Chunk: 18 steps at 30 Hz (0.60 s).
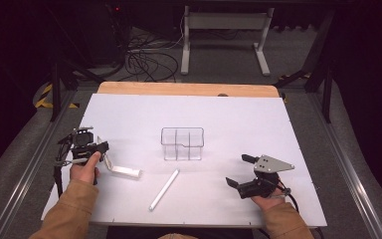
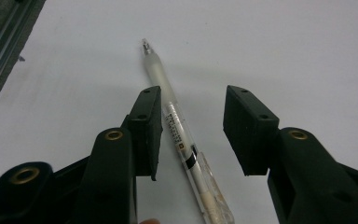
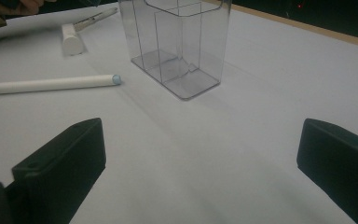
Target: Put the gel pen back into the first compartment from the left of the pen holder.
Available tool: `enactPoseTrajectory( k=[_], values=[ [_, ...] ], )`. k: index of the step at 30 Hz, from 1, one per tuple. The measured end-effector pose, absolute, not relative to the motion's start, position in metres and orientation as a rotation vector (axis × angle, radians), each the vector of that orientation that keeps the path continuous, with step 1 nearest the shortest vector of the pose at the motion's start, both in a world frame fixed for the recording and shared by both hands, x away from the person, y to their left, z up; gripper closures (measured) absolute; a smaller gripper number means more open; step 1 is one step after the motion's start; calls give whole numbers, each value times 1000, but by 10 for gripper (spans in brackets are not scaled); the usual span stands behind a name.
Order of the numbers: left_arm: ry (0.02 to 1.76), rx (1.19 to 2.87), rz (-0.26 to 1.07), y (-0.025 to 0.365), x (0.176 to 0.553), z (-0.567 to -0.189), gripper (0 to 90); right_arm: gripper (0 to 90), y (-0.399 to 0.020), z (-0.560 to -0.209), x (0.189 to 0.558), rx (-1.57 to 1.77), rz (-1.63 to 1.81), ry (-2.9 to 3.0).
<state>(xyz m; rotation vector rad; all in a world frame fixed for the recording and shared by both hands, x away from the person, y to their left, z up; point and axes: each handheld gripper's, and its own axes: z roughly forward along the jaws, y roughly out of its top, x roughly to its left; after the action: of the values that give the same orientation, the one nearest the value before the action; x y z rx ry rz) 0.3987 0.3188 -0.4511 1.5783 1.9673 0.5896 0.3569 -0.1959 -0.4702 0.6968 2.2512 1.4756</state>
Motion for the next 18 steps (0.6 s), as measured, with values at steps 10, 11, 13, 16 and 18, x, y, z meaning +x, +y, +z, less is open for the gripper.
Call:
enactPoseTrajectory(
  k=[10, 11, 13, 16, 18],
  values=[
    [1993, 1593, 584, 320, 402, -459, 576, 16, -196, -470, 357, 694, 1478, 2249],
    [1995, 1595, 579, 320, 402, -460, 579, 16, -196, -470, 357, 694, 1477, 2250],
    [2003, 1595, 574, 320, 403, -461, 582, 16, -196, -470, 357, 694, 1477, 2250],
    [2015, 1602, 579, 320, 404, -464, 595, 16, -196, -470, 357, 694, 1477, 2250],
    [2030, 1598, 579, 319, 405, -465, 620, 16, -196, -470, 357, 694, 1477, 2250]
  ],
)
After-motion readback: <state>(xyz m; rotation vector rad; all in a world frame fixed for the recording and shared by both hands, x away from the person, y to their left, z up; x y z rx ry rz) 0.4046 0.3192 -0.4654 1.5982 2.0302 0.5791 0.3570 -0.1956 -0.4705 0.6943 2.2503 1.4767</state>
